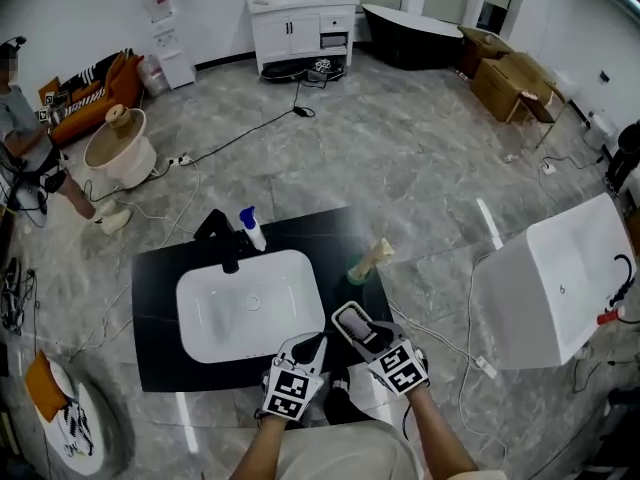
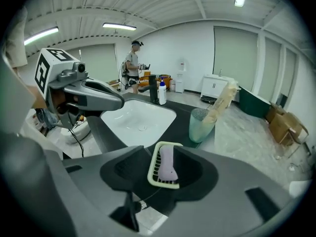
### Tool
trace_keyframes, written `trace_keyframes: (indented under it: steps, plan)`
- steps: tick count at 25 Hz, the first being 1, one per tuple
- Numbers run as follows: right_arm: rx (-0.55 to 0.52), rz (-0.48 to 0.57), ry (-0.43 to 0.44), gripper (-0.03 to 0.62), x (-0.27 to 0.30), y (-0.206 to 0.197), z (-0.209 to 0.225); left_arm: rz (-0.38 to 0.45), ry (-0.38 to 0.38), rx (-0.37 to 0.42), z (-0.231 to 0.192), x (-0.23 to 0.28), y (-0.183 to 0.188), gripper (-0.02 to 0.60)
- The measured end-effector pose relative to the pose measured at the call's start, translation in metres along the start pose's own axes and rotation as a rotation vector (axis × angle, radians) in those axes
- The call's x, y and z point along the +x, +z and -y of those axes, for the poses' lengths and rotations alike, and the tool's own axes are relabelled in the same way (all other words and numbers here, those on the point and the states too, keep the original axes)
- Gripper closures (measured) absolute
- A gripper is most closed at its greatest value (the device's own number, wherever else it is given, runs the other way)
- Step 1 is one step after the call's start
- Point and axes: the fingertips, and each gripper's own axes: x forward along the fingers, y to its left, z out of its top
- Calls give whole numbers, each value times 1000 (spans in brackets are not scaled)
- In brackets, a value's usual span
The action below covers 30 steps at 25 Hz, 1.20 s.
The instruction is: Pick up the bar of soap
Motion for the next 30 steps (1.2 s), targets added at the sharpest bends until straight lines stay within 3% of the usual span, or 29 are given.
trace_keyframes:
  steps: [4,13,30]
  plan:
    - [-40,-43,15,401,12,-4,-1,4,42,-64,-3,0,0,577]
    - [-63,-184,3,382,35,-24,15,1,105,-127,-11,-7,-1,577]
    - [-98,-337,39,381,61,-42,27,37,164,-204,-25,-20,14,577]
